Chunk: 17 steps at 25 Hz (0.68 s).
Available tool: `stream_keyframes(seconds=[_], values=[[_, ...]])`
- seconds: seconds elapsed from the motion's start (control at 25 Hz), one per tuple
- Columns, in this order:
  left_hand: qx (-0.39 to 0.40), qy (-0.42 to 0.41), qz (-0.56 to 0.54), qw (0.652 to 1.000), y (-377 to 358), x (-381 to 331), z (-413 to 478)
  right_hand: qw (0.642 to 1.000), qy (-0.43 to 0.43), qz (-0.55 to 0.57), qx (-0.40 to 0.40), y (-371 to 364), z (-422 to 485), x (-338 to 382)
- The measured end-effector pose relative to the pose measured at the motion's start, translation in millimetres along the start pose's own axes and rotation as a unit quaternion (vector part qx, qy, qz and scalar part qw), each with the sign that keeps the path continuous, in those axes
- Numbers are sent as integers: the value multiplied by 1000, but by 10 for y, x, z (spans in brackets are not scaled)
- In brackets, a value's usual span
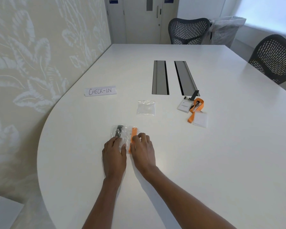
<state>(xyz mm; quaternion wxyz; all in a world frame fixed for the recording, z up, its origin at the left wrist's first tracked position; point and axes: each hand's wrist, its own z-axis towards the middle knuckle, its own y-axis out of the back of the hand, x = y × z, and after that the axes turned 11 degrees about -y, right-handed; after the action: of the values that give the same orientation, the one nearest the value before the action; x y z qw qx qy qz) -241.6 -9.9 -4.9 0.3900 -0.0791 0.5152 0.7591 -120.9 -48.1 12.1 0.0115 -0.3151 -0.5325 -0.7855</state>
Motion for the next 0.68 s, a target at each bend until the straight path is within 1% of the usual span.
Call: stream_keyframes(seconds=[0.16,0.36,0.52,0.68], values=[[17,14,1,1000,40,33,120,999,29,-27,7,-69,6,38],[25,-2,18,1000,153,-9,178,998,41,-43,14,-36,0,15],[13,-6,57,998,155,-142,166,997,51,-52,-20,33,4,-120],[18,-52,27,998,29,-423,156,996,58,-58,-42,147,41,-350]])
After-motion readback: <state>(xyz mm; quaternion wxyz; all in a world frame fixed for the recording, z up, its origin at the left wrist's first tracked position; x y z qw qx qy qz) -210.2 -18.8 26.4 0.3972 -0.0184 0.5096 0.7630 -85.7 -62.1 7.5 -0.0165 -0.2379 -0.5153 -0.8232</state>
